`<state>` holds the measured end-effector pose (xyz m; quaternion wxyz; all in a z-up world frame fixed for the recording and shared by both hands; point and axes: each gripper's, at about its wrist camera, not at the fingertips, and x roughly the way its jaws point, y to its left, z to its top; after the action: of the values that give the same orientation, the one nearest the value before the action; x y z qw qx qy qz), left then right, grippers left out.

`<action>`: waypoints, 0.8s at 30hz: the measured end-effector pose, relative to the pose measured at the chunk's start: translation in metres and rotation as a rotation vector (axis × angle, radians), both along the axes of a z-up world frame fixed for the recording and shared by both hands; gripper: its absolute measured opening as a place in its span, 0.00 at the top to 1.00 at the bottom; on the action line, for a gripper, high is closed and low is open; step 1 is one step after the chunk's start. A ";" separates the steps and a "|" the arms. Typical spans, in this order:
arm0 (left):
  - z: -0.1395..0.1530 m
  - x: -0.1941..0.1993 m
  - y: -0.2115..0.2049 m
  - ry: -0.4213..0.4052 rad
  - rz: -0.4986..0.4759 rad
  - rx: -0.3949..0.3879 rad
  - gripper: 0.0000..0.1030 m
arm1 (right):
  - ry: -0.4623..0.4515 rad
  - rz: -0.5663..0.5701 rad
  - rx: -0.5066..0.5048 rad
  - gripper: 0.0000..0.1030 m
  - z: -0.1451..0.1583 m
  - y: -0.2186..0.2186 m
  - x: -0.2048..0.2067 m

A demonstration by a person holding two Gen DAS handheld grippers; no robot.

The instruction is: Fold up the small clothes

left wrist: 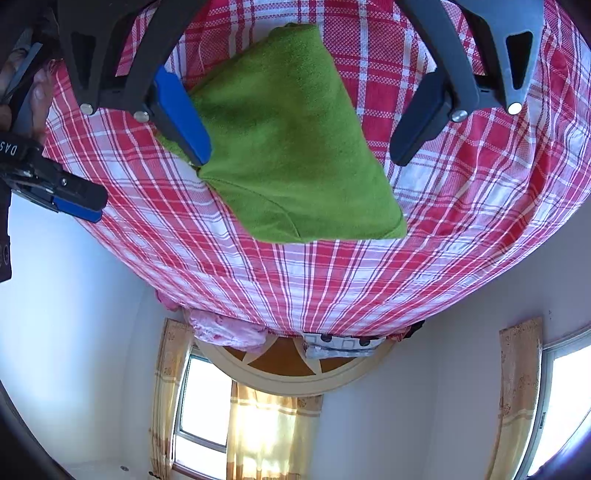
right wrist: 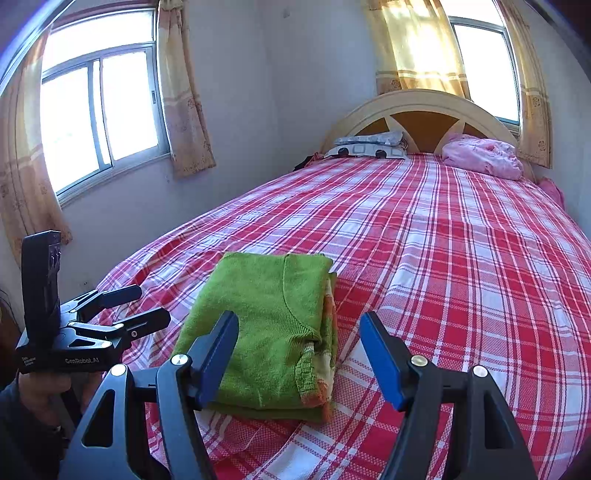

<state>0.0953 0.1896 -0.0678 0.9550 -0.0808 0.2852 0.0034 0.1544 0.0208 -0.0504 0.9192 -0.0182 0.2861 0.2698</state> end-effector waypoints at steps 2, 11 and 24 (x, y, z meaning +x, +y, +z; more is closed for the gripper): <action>0.001 -0.001 0.001 -0.002 0.002 -0.005 0.03 | -0.001 0.006 -0.001 0.33 0.001 0.002 -0.002; 0.003 -0.003 0.002 -0.006 0.005 -0.011 0.03 | -0.007 0.023 -0.007 0.33 0.001 0.008 -0.005; 0.004 -0.004 0.002 -0.017 0.006 -0.012 0.03 | -0.032 0.014 0.009 0.33 0.004 0.006 -0.010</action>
<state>0.0913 0.1920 -0.0635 0.9569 -0.0872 0.2769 0.0037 0.1448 0.0266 -0.0465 0.9219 -0.0204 0.2698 0.2774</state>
